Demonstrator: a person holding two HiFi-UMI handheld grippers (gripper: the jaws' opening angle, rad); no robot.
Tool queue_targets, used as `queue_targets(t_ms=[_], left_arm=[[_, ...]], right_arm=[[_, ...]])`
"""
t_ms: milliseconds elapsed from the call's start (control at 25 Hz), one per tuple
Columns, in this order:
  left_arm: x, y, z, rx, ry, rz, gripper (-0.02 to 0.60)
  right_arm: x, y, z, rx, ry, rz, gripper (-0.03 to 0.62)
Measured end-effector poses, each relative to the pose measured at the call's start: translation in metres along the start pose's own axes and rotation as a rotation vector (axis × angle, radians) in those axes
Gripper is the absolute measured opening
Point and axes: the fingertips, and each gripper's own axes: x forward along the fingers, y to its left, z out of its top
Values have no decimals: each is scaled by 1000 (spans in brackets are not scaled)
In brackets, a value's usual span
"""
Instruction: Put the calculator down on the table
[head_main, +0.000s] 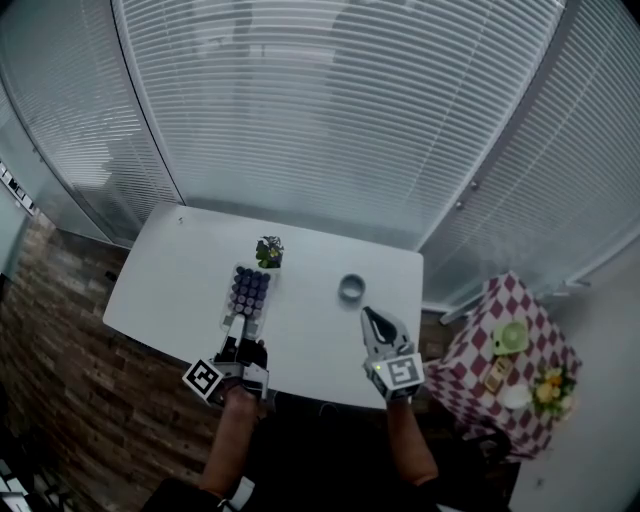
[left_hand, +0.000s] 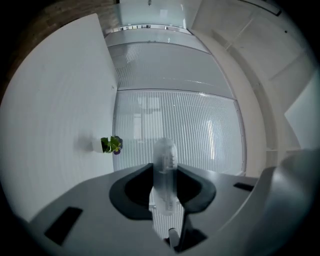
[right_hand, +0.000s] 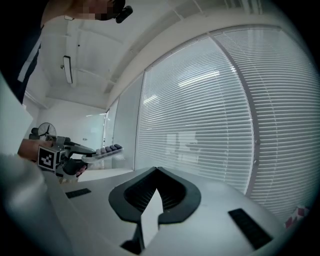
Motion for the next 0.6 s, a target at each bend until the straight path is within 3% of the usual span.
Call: queue_targets(t_ms=[240,600], left_arm=[[8,11,-4,9,25,23,100],[20,67,-28,16,101,110,100]], right_arm=[[4,-1,-1,-5,-6,0,6],[3,-7,2,-11,-15,-14,6]])
